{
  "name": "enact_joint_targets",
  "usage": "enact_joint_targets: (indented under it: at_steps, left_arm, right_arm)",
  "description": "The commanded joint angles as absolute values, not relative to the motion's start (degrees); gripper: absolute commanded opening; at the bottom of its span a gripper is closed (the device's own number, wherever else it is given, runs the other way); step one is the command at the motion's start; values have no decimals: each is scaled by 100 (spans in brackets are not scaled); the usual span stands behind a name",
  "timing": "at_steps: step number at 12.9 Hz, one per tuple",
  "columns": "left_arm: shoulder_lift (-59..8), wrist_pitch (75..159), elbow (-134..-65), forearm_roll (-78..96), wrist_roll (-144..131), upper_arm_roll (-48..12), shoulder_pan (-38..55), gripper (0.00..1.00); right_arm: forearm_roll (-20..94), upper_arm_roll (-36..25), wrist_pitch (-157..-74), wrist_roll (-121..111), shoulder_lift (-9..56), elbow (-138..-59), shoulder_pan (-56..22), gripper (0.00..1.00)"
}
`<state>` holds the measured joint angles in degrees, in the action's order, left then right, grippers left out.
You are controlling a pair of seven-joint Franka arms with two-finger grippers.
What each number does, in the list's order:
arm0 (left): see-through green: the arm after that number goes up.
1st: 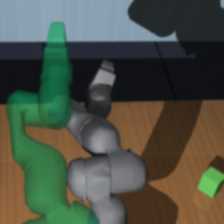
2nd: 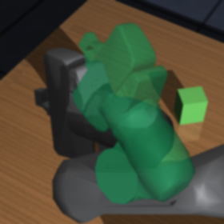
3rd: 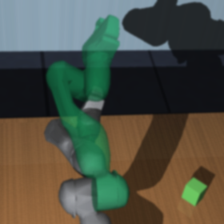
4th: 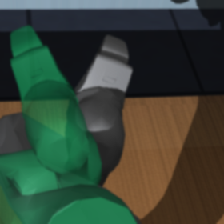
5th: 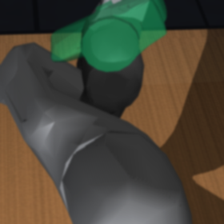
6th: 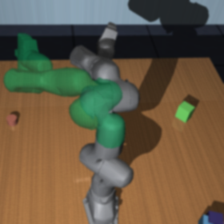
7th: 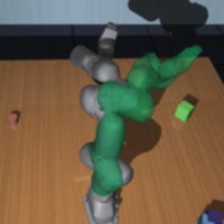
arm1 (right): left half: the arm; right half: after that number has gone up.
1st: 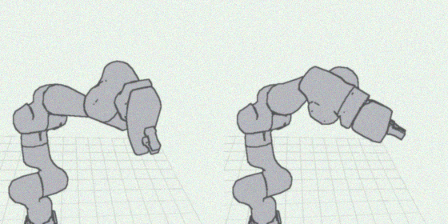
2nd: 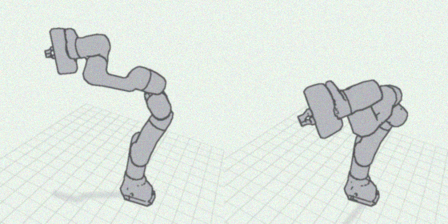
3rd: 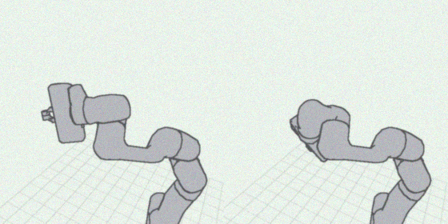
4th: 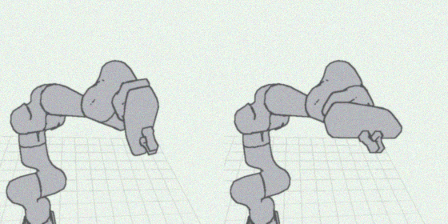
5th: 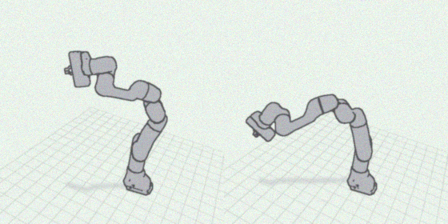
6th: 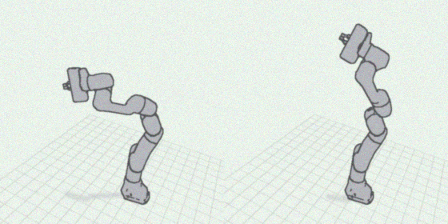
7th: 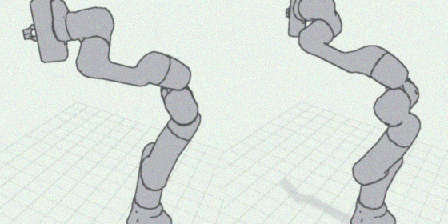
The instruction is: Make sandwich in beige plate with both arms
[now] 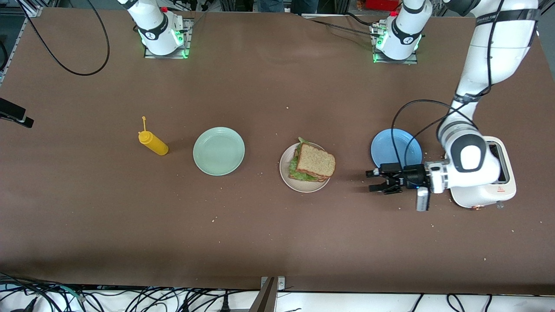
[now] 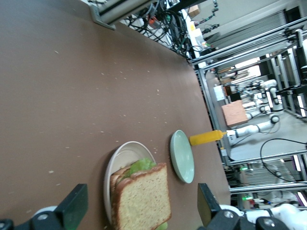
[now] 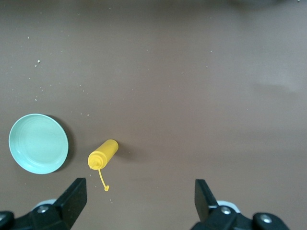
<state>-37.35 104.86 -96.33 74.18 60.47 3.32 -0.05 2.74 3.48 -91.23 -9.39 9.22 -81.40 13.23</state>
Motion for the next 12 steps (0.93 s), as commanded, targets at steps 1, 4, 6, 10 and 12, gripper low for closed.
enact_joint_targets:
  at_steps: [1,4,6,10,12]
  left_arm:
    - [-3184,10512,-9668,6474,5495,745,9,100]
    - [-2717,10512,-9528,5120,4695,993,9,100]
    - [-2480,10512,-9361,4206,4021,1002,9,100]
    - [-2084,10503,-9105,1992,2396,792,219,100]
    - [-1812,10451,-9114,649,1629,765,517,100]
  right_arm:
    - [404,343,-9044,-1099,852,-8183,1362,100]
    - [396,343,-9062,-1055,870,-8183,1371,100]
    - [396,343,-9105,-1064,1036,-8183,1371,100]
    - [395,378,-9359,-1072,1414,-8183,1336,100]
    - [404,378,-9404,-1081,1599,-8183,1336,100]
